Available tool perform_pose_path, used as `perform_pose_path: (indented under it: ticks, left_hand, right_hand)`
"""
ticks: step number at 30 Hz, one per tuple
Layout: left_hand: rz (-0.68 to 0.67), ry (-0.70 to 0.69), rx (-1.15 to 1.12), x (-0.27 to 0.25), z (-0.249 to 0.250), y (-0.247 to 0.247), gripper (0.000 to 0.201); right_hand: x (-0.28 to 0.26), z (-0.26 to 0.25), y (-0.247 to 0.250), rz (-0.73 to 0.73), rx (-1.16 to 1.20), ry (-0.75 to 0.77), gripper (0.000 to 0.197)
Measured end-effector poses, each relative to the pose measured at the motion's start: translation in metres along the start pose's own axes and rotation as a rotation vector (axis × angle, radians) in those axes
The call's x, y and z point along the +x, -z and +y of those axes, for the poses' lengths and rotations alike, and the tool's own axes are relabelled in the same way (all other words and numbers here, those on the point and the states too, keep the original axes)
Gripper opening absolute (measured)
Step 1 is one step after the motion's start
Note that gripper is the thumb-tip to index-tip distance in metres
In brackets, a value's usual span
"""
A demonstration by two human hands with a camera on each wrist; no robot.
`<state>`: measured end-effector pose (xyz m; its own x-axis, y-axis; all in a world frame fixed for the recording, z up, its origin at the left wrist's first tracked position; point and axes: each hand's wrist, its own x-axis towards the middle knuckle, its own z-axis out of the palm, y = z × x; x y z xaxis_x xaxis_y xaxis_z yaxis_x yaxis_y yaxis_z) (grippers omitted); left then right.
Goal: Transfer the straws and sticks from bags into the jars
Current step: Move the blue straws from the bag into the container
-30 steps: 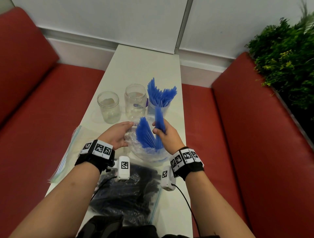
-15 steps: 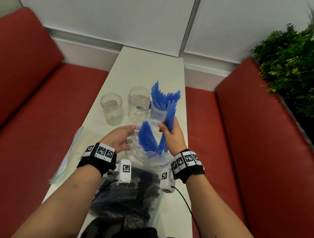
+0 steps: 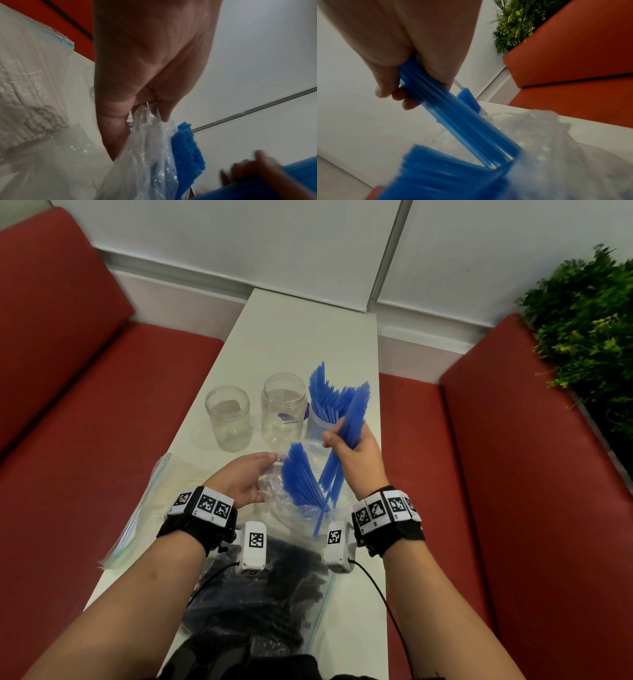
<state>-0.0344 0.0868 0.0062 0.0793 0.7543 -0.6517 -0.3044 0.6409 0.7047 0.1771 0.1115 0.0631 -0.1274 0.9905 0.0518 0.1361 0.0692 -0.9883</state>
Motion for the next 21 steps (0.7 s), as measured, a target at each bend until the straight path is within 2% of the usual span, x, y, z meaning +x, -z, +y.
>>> perform_pose_path:
  ticks: [3,8,12,17,21]
  left_hand:
    - [-0.007,-0.001,-0.001,0.0,0.001,-0.002,0.023]
    - [-0.009,-0.008,-0.013,0.001,-0.004,0.002,0.024]
    - [-0.016,-0.002,-0.022,0.001,-0.006,0.002,0.023]
    - [-0.006,0.007,-0.014,-0.001,-0.004,0.002,0.023]
    - [-0.009,0.002,-0.002,-0.002,-0.001,-0.002,0.025]
  right_hand:
    - [-0.007,0.021,-0.003,-0.16,-0.12,-0.181,0.017]
    - [-0.006,0.023,0.01,-0.242,-0.005,-0.117,0.041]
    - [-0.009,0.017,0.009,-0.406,-0.202,-0.098,0.038]
    - [-0.001,-0.001,0.011,-0.266,0.03,-0.03,0.035]
    - [0.002,0.002,0.006,-0.156,-0.002,-0.041,0.011]
